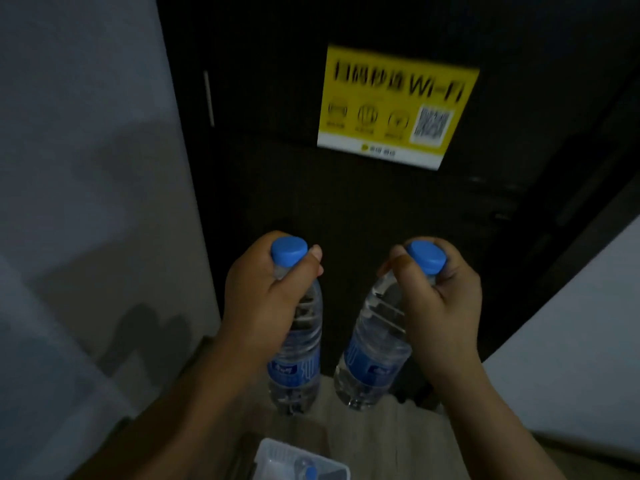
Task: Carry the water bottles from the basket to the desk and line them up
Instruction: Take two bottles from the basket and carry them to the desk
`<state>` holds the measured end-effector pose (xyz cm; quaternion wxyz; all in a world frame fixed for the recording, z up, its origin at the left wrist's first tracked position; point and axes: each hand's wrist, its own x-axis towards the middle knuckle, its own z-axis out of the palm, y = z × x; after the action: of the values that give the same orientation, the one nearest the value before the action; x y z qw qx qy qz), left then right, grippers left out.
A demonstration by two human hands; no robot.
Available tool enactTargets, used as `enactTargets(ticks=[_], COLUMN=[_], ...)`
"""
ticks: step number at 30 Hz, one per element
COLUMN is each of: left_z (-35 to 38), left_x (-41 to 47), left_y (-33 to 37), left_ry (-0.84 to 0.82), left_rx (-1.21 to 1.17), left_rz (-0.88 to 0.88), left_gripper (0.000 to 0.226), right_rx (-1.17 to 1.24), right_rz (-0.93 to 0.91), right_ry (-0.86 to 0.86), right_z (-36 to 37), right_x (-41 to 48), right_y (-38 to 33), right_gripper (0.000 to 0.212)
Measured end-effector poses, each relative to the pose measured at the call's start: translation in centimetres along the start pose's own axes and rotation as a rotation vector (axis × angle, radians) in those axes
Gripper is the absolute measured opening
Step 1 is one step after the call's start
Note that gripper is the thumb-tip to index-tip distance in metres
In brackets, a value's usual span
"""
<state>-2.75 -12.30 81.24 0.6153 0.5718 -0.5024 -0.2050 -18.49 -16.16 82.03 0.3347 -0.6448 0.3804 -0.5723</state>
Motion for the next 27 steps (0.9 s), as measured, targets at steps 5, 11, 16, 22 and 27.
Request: enactTargets(ticks=[5,11,16,22,27], left_z=[-4.0,-8.7,-11.8,-12.9,-12.4], left_x=[4.0,6.6,6.7,5.9,5.0], left_y=[12.4,24.2,31.1,35.3,37.6], left_ry=[-0.039,-0.075,-0.134,-0.152,-0.055], left_rx=[-0.054,-0.046,-0.094,-0.159,-0.086], left_rz=[0.139,0.318,0.340,0.244,0.273], left_gripper=[0.018,0.016,0.019,0.023,0.023], right_rx=[0.054,0.063,0.106,0.221,0.302], right_rz=[-0.118,-0.211,-0.288,-0.213,-0.264], right_ry=[0.048,0.054,0.027,-0.143,-0.264], right_z=[-1.0,-2.7,-4.2,-5.5,-6.0], right_x=[4.6,7.4,8.2,9.1,10.4], right_y=[-13.3,-25.5,-32.4,-36.4,-37.5], right_gripper=[0.006,0.009,0.012,0.012,0.010])
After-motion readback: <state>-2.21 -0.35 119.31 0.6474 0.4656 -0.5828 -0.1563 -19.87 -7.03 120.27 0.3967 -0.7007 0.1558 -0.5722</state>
